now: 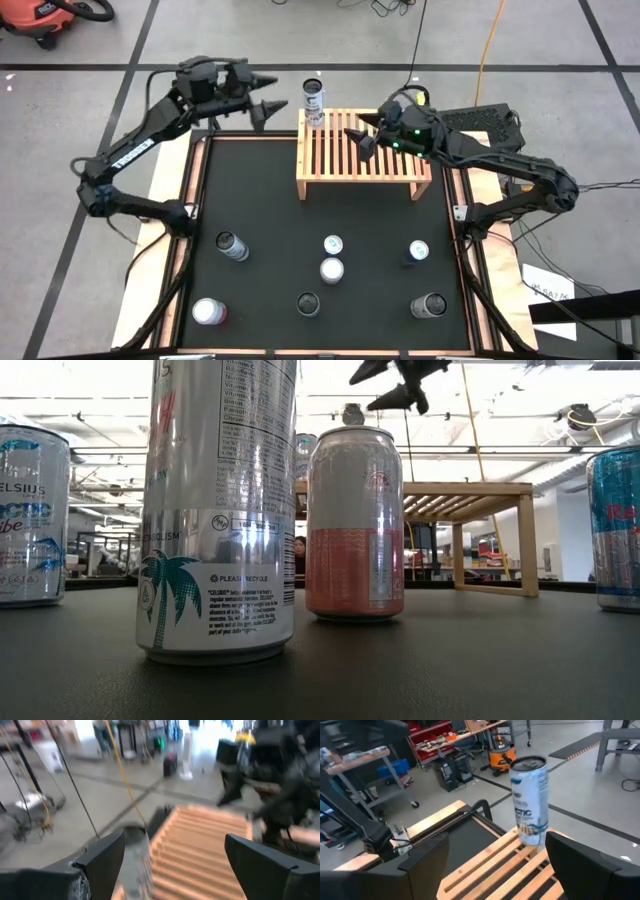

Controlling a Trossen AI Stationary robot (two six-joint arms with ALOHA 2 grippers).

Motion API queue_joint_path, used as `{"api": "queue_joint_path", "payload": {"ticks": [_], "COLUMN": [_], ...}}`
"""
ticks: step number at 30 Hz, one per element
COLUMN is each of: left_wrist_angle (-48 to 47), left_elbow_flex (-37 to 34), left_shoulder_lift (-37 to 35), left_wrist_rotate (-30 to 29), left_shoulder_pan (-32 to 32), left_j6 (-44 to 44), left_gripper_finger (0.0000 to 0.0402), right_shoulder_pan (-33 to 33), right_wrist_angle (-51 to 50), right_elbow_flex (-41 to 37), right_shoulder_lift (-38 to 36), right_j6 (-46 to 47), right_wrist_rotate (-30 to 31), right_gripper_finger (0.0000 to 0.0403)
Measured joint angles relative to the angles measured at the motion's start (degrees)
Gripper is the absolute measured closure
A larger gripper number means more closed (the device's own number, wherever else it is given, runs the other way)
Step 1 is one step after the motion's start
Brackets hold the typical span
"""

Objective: Place canned beverage on shelf
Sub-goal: Put the blue soda can on the shelf aligned with the other blue soda can

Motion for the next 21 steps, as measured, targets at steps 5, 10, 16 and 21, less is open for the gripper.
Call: {"api": "queue_joint_path", "payload": {"ticks": [5,10,16,21], "left_wrist_angle": [-9.57,-15.26,-21.28,-25.35], "left_elbow_flex": [-0.09,-0.09,-0.11,-0.13], "left_shoulder_lift": [-0.81,-1.73,-3.86,-6.73], "left_wrist_rotate": [-0.32,-0.35,-0.36,-0.38], "left_shoulder_pan": [-2.54,-5.26,-8.17,-11.22], "left_j6": [0.15,-0.27,-0.35,-1.51], "left_gripper_finger": [0.0061,0.0062,0.0062,0.0062], "right_shoulder_pan": [1.29,4.41,9.44,14.83], "right_wrist_angle": [4.21,6.45,6.26,6.28], "right_elbow_flex": [0.0,0.0,0.0,0.0], "right_shoulder_lift": [3.29,5.21,5.58,5.6], "right_j6": [3.7,6.53,10.8,12.85], "right_wrist_rotate": [-1.22,-0.66,6.63,13.99], "right_gripper_finger": [0.0083,0.0083,0.0083,0.0083]}}
